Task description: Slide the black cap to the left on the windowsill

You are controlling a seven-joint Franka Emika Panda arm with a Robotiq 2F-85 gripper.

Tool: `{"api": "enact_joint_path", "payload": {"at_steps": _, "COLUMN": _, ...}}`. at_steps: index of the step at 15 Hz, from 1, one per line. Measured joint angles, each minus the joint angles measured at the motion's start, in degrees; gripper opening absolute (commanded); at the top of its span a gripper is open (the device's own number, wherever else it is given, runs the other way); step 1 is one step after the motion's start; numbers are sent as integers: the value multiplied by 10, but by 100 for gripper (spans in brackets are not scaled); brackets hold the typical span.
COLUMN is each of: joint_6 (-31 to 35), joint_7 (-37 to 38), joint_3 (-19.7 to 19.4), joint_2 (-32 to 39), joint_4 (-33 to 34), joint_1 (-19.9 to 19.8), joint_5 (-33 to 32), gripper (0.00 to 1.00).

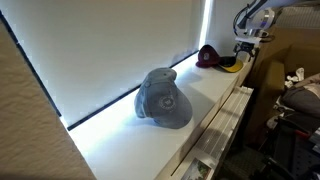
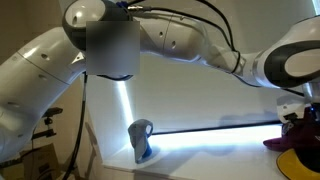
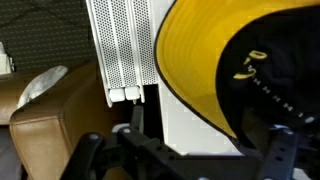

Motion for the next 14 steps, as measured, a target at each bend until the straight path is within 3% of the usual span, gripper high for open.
{"api": "enact_joint_path", "payload": {"at_steps": 6, "joint_6": 16, "joint_7": 9, "joint_3": 4, "joint_2": 3, "joint_4": 10, "joint_1": -4, "joint_5": -4, "gripper": 100}}
{"api": "enact_joint_path", "payload": {"at_steps": 10, "joint_6": -91, "joint_7": 8, "joint_3": 9, "joint_2": 21, "joint_4": 52, "joint_1": -3, "joint_5": -38, "gripper": 100}}
{"api": "enact_joint_path", "payload": {"at_steps": 14, "joint_6": -107, "joint_7": 8, "joint_3": 9, "joint_2": 40, "joint_4": 78, "joint_1": -4, "joint_5": -39, "gripper": 100}}
